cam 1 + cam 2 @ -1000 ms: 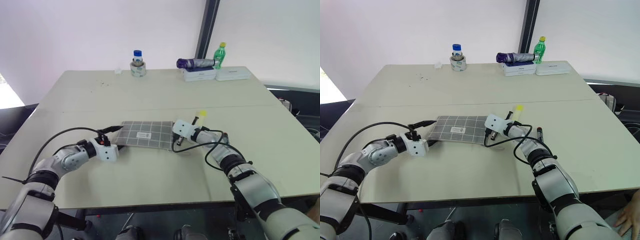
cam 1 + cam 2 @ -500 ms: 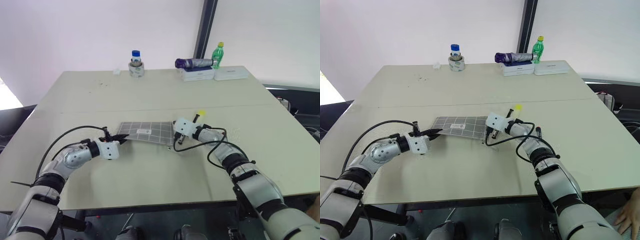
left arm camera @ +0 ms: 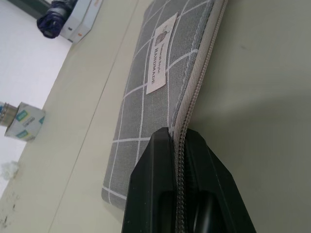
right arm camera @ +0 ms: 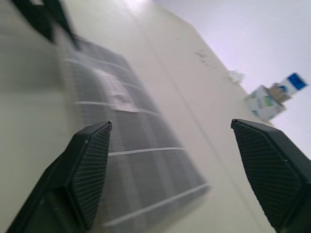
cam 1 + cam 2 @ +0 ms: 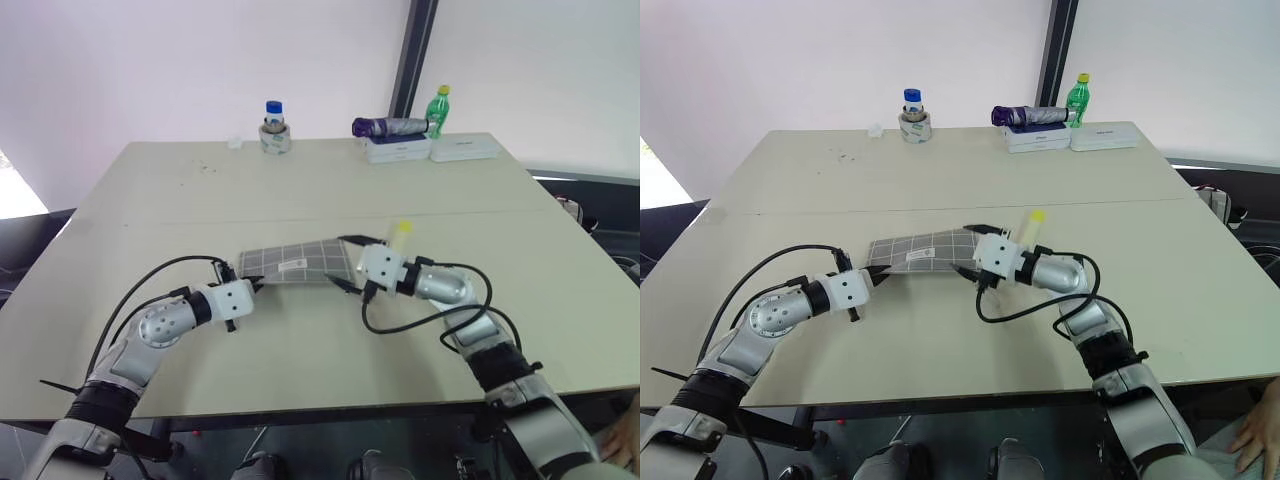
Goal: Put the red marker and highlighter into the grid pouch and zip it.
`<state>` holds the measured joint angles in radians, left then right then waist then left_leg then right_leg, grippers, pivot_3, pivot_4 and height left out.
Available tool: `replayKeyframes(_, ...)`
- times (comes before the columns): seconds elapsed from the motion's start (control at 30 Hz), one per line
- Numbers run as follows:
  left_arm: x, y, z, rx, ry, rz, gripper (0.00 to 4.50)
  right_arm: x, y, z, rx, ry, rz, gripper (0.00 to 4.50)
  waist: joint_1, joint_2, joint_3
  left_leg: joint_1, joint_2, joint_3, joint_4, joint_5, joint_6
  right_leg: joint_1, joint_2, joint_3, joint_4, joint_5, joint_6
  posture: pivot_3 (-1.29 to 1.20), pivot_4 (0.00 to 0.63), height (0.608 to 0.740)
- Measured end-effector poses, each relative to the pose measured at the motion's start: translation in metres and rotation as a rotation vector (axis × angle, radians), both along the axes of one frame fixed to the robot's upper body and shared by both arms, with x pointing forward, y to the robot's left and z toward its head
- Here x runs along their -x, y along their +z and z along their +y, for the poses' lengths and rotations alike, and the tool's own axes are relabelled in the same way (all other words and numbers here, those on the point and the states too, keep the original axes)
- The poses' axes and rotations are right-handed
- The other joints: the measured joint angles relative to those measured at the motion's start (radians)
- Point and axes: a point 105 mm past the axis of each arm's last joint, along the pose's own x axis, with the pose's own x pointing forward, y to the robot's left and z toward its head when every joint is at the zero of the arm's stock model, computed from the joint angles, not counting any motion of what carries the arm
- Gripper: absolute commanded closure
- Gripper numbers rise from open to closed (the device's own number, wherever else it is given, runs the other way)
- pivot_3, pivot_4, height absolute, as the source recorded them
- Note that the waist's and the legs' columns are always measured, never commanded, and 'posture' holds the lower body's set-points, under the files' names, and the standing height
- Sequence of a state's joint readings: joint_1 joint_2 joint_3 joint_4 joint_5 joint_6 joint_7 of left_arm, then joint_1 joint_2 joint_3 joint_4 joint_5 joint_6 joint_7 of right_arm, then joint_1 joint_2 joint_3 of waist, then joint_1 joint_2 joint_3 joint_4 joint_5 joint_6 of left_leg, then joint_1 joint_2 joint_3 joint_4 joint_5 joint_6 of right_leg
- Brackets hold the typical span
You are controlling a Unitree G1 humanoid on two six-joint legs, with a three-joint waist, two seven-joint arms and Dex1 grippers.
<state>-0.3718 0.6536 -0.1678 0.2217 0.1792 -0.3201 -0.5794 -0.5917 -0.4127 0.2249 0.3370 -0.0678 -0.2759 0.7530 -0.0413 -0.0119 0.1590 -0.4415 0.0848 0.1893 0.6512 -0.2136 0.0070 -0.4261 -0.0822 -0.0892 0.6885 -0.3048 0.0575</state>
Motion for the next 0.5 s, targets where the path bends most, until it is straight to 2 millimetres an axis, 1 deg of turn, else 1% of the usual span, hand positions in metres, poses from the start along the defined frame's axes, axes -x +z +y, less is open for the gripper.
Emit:
replayKeyframes(0.03, -0.001, 0.002, 0.002, 0.023, 0.024, 0.008, 4.50, -0.001, -0.002, -0.003, -0.014, -0.027, 0.033, 0.69, 0.000, 0.000, 0.000, 0.000, 0.000, 0.000, 0.000, 0.000, 0.000, 0.000, 0.000, 0.000, 0.000, 0.000, 0.000, 0.00, 0.150, 0.738)
replayKeyframes(0.13, -0.002, 0.007, 0.007, 0.068, 0.091, 0.023, 4.50, -0.005, 0.003, -0.014, -0.092, -0.111, 0.088, 0.69, 0.000, 0.000, 0.000, 0.000, 0.000, 0.000, 0.000, 0.000, 0.000, 0.000, 0.000, 0.000, 0.000, 0.000, 0.000, 0.00, 0.150, 0.738)
replayKeyframes(0.2, -0.003, 0.010, 0.008, 0.088, 0.129, 0.019, 4.50, -0.001, 0.007, -0.021, -0.167, -0.142, 0.142, 0.69, 0.001, 0.000, 0.000, 0.000, 0.000, -0.001, 0.000, 0.000, 0.000, 0.000, 0.000, 0.000, 0.000, 0.000, 0.000, 0.00, 0.150, 0.738)
replayKeyframes(0.23, -0.003, 0.011, 0.011, 0.094, 0.154, 0.017, 4.50, 0.001, 0.006, -0.023, -0.198, -0.155, 0.175, 0.69, 0.002, 0.000, 0.000, 0.000, 0.000, -0.001, 0.000, 0.000, 0.000, 0.000, 0.000, 0.000, 0.000, 0.000, 0.000, 0.00, 0.150, 0.738)
replayKeyframes(0.3, -0.004, 0.011, 0.014, 0.110, 0.194, 0.016, 4.50, 0.005, -0.004, -0.030, -0.241, -0.200, 0.256, 0.69, 0.002, 0.000, 0.000, 0.000, 0.000, -0.001, 0.000, 0.000, 0.000, 0.001, 0.000, 0.000, 0.000, 0.000, 0.000, 0.00, 0.150, 0.738)
replayKeyframes(0.37, -0.003, 0.009, 0.013, 0.119, 0.212, 0.019, 4.50, 0.006, -0.019, -0.031, -0.255, -0.240, 0.324, 0.69, 0.003, 0.000, 0.000, 0.000, 0.000, -0.001, 0.000, 0.000, 0.000, 0.001, 0.000, 0.000, 0.000, 0.000, 0.000, 0.00, 0.150, 0.738)
replayKeyframes(0.43, -0.004, 0.009, 0.011, 0.124, 0.222, 0.017, 4.50, 0.008, -0.031, -0.026, -0.278, -0.264, 0.380, 0.69, 0.002, 0.000, 0.000, 0.000, 0.000, -0.002, 0.000, 0.000, 0.000, 0.001, 0.000, 0.000, 0.000, 0.000, 0.000, 0.00, 0.150, 0.738)
replayKeyframes(0.5, -0.004, 0.011, 0.010, 0.116, 0.224, 0.000, 4.50, 0.009, -0.035, -0.016, -0.296, -0.264, 0.405, 0.69, 0.001, 0.000, 0.000, 0.000, 0.000, -0.002, -0.001, 0.000, 0.000, 0.001, 0.000, 0.000, 0.000, 0.000, 0.000, 0.00, 0.150, 0.738)
